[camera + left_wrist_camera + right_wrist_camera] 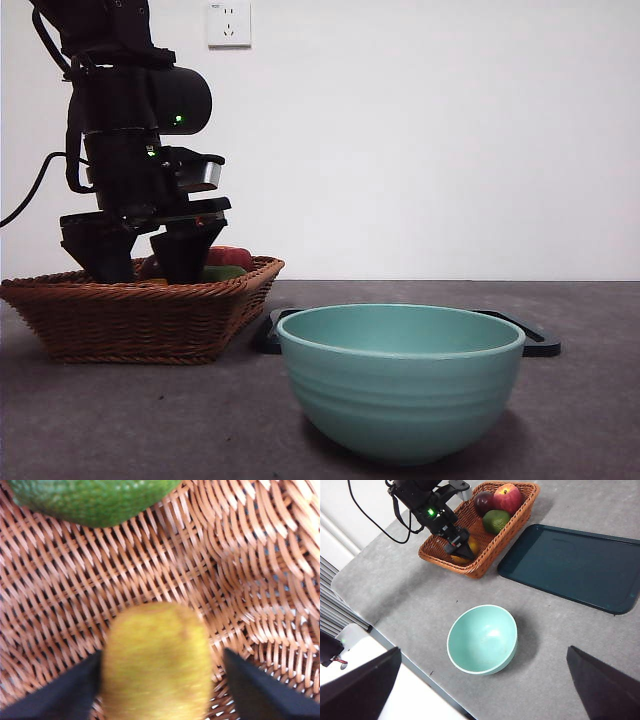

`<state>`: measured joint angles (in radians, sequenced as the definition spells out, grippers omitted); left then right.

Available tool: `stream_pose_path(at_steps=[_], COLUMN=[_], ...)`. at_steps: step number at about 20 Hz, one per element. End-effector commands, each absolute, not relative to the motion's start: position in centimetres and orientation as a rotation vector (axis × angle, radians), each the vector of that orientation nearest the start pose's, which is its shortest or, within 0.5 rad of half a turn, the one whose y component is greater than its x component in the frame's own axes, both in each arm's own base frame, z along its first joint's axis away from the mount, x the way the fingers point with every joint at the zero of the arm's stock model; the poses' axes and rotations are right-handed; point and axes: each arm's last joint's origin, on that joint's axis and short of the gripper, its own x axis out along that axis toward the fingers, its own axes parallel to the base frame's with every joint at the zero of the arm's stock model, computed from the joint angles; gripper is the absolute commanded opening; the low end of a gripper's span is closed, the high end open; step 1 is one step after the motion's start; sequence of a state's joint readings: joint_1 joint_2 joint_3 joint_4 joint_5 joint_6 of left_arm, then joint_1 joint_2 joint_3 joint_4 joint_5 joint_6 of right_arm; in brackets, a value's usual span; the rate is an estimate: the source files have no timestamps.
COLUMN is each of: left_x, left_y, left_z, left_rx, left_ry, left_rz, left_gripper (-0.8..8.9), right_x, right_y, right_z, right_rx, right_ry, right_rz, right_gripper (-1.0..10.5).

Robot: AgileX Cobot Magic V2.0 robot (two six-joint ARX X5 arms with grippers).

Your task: Pick up the wifruite, put it on the bowl, pick up the plate, put it on desk

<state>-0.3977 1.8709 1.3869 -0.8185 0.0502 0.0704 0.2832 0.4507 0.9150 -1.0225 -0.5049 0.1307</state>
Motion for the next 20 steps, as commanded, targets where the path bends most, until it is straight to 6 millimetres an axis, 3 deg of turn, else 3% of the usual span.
stream_pose_path(at_steps=[1, 4, 8, 10, 13, 16, 20], left_x=[34.3, 34.4, 34.8, 34.0, 31.3, 27.2, 22.5], left_y=[-14.8, -14.9, -15.1, -15.2, -15.6, -16.7, -20.2], left_z=[20.1, 20.7, 25.1, 27.3, 30.0, 33.0, 34.1], left_rx=[0.302, 0.302, 0.241, 0.194, 0.174, 0.152, 0.147], left_ry=[1.275, 1.279, 1.295, 1.328, 1.336, 1.334, 1.389], left_rz=[-0.445, -0.445, -0.399, -0.359, -0.354, -0.369, -0.393], left_gripper=[2.92, 2.76, 2.76, 2.76, 2.76, 2.76, 2.76], right_x=[4.7, 4.7, 4.7, 4.7, 4.7, 4.7, 4.6], right_y=[2.9, 2.9, 2.9, 2.9, 2.9, 2.9, 2.9], right_z=[33.6, 33.6, 33.6, 33.6, 33.6, 33.6, 33.6], right_rx=[0.18, 0.18, 0.181, 0.186, 0.186, 0.183, 0.184], right_ry=[0.607, 0.607, 0.607, 0.609, 0.609, 0.608, 0.613], right_rz=[0.74, 0.74, 0.742, 0.758, 0.757, 0.755, 0.754], right_gripper=[6.6, 6.6, 6.6, 6.6, 6.6, 6.6, 6.6])
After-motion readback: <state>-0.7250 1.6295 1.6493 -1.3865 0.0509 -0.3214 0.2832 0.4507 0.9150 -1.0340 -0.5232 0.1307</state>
